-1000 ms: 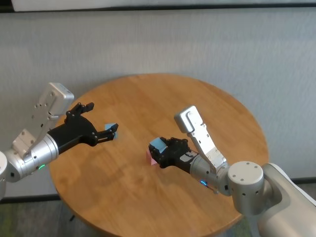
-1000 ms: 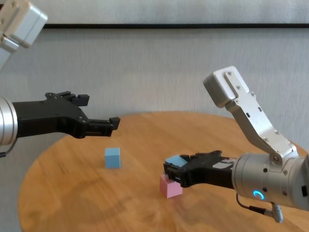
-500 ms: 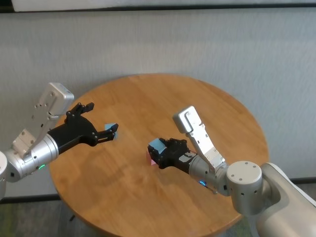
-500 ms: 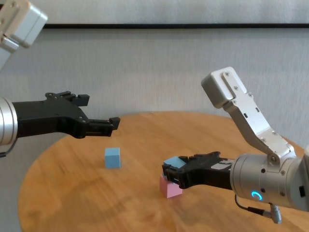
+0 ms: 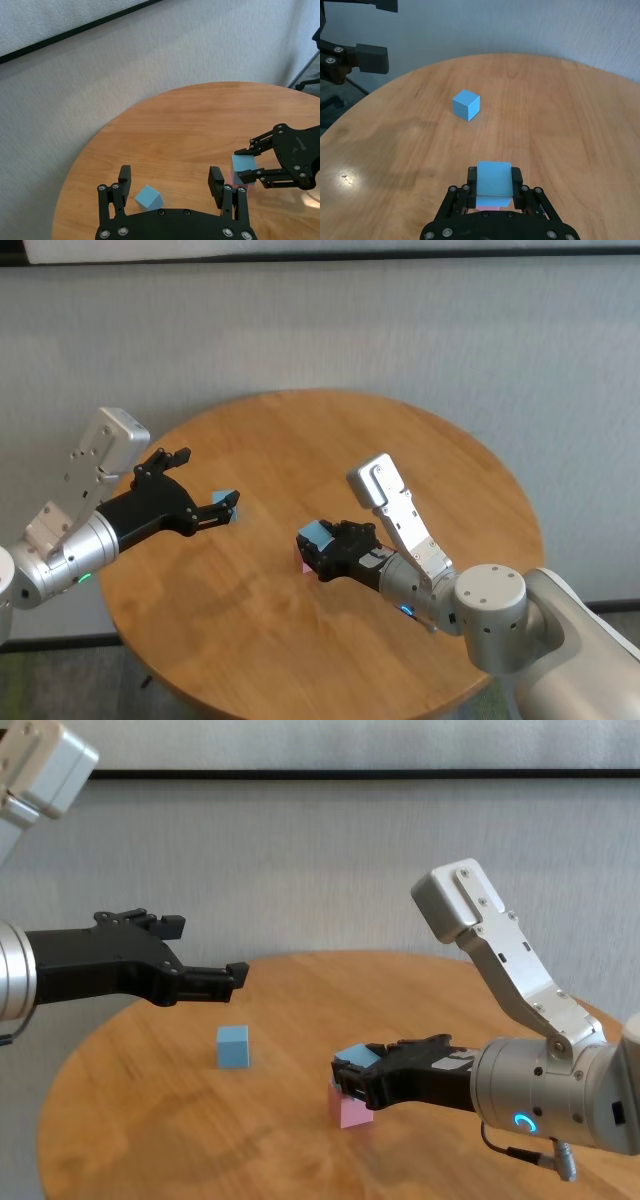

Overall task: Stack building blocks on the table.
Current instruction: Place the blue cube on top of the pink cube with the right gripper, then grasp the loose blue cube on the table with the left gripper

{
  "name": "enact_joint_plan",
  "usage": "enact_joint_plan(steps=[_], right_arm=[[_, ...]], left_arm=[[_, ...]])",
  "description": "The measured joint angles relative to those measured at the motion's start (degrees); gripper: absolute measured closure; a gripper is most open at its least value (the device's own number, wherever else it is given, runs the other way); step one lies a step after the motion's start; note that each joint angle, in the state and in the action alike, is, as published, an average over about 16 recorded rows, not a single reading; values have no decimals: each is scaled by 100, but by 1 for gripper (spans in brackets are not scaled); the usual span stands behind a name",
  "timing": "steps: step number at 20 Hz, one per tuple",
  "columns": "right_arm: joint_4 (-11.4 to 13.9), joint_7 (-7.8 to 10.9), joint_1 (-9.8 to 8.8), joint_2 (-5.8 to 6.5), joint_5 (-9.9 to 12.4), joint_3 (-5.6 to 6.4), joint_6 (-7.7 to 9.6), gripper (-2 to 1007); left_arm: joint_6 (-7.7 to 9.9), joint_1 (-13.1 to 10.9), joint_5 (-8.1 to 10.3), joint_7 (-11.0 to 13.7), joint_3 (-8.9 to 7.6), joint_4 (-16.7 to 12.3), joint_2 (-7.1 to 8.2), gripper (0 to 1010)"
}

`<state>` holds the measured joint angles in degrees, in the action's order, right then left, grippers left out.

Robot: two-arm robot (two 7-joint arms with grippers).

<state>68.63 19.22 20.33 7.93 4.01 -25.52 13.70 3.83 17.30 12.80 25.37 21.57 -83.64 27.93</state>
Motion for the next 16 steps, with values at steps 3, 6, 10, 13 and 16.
enact_joint_plan(steps=[3, 6, 10, 13, 16], right_arm=[[5, -12, 2, -16, 6, 6, 33, 634], [15, -26, -2, -31, 14, 15, 57, 610], [38, -48, -10, -44, 20, 28, 71, 549], [66, -62, -21, -51, 26, 39, 72, 474], [103, -69, -35, -54, 37, 55, 61, 380]], left_arm=[[0, 0, 0, 0, 0, 0, 0, 9], [0, 0, 0, 0, 0, 0, 0, 9], [0, 0, 0, 0, 0, 0, 0, 9], [0, 0, 0, 0, 0, 0, 0, 9], [0, 0, 0, 0, 0, 0, 0, 9]])
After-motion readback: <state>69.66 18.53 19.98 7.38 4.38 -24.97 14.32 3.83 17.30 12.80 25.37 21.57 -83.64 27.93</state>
